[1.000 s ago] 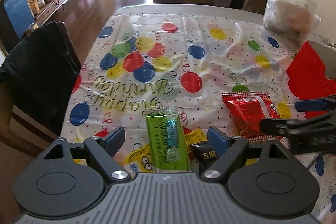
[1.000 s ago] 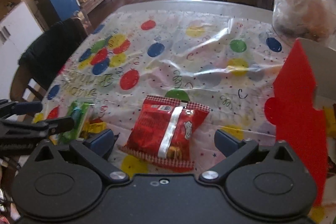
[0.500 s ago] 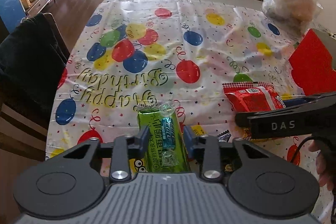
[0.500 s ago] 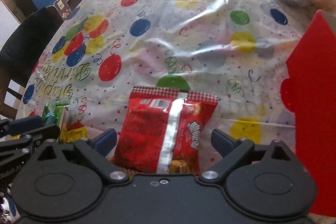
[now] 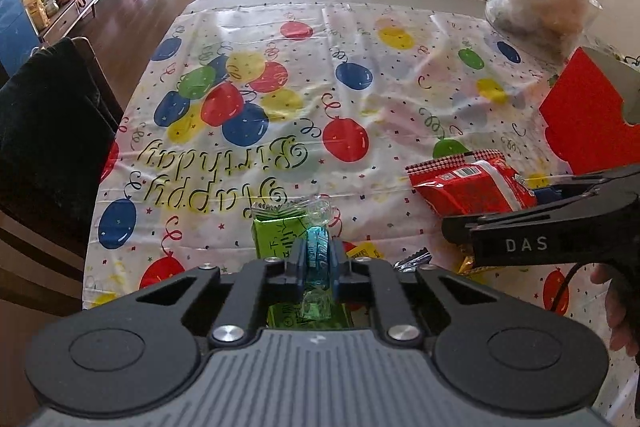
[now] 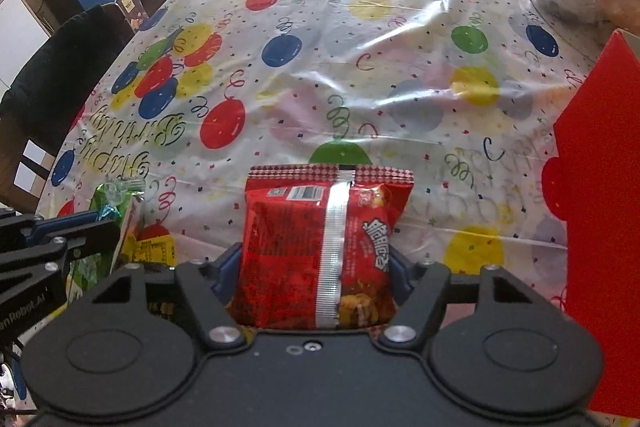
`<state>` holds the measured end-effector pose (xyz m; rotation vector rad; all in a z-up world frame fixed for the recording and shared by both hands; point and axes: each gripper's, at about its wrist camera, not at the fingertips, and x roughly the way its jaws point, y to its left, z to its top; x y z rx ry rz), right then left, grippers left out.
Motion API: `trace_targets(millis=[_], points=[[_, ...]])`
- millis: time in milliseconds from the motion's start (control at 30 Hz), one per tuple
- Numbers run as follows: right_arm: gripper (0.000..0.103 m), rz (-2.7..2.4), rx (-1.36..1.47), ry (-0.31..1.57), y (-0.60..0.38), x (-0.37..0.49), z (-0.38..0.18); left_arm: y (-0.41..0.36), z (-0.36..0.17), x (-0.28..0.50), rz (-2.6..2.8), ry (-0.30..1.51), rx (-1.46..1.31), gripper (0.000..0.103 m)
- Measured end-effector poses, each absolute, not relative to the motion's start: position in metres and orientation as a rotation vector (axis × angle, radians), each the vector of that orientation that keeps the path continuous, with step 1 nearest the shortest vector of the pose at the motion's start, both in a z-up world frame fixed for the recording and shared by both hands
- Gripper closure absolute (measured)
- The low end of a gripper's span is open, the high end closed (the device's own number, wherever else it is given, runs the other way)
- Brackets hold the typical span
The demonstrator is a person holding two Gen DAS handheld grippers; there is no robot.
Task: Organize snacks
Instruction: 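Carry the green packet with the left gripper while the right gripper carries the red bag to the box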
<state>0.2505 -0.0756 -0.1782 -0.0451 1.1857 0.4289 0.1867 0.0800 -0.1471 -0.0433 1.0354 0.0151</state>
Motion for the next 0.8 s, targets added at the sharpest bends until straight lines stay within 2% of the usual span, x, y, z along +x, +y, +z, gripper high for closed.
trace_targets(millis=[800], points=[[0.034, 0.409, 0.027, 1.049, -0.129, 0.180, -0.099, 0.080, -0.092, 0.135, -0.033, 0.946, -0.123, 0.091]])
